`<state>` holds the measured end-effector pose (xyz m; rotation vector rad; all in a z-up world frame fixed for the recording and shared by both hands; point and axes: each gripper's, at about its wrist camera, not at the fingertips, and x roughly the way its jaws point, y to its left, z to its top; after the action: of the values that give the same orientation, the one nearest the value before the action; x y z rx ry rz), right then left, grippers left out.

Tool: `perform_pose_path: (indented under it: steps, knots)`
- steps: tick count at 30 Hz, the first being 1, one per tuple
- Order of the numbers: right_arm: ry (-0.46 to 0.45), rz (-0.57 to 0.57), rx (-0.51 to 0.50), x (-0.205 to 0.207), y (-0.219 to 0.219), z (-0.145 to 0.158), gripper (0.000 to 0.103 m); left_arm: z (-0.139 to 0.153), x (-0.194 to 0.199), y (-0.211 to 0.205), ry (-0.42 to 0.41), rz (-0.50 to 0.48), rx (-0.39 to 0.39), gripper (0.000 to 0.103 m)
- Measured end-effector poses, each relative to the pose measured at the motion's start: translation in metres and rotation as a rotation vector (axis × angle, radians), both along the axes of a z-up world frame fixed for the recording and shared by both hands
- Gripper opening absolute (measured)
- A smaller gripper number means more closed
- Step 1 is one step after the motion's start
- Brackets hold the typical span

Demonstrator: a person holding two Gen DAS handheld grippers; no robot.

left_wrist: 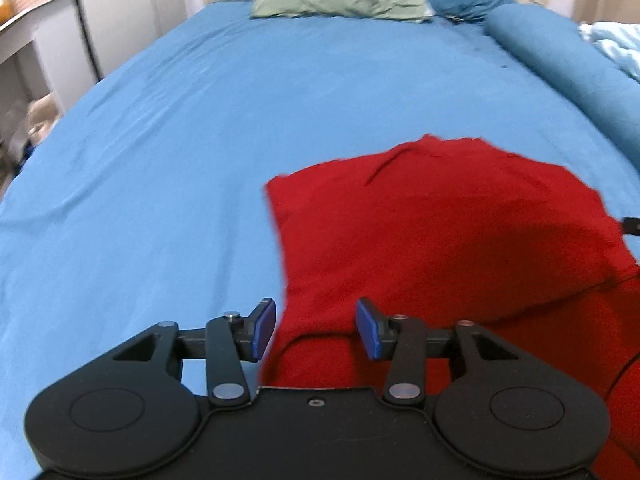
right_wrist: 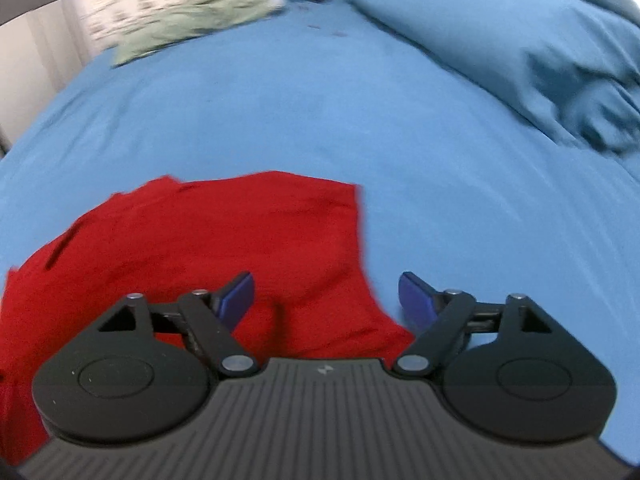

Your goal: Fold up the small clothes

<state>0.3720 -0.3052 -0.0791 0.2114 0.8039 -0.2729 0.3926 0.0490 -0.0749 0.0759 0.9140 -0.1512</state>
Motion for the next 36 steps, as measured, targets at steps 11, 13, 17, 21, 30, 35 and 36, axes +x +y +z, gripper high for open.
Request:
perform_pose_path:
  steps: [11, 13, 17, 21, 30, 35, 36]
  knots:
    - [0.056, 0.086, 0.075, 0.032, 0.003, -0.052, 0.097, -0.05, 0.034, -0.021, 0.079, 0.003, -0.076, 0.05]
    - [0.068, 0.111, 0.047, 0.033, 0.008, -0.049, 0.097, -0.046, 0.035, -0.02, 0.081, 0.013, -0.084, 0.05]
    - [0.058, 0.119, 0.051, 0.03, 0.003, -0.034, 0.097, -0.034, 0.032, -0.019, 0.06, 0.027, -0.061, 0.05]
    - [-0.035, 0.095, 0.099, 0.01, -0.008, -0.003, 0.097, -0.009, 0.016, -0.011, 0.018, 0.041, -0.067, 0.06]
    - [-0.151, 0.184, 0.129, -0.067, -0.032, 0.075, 0.099, 0.056, -0.076, -0.004, -0.036, 0.13, -0.059, 0.074]
    - [-0.133, 0.224, 0.154, -0.134, -0.057, 0.106, 0.1, 0.067, -0.139, 0.0, -0.027, 0.141, -0.059, 0.074]
    - [-0.126, 0.23, 0.158, -0.147, -0.061, 0.107, 0.1, 0.065, -0.152, 0.002, -0.024, 0.142, -0.049, 0.074]
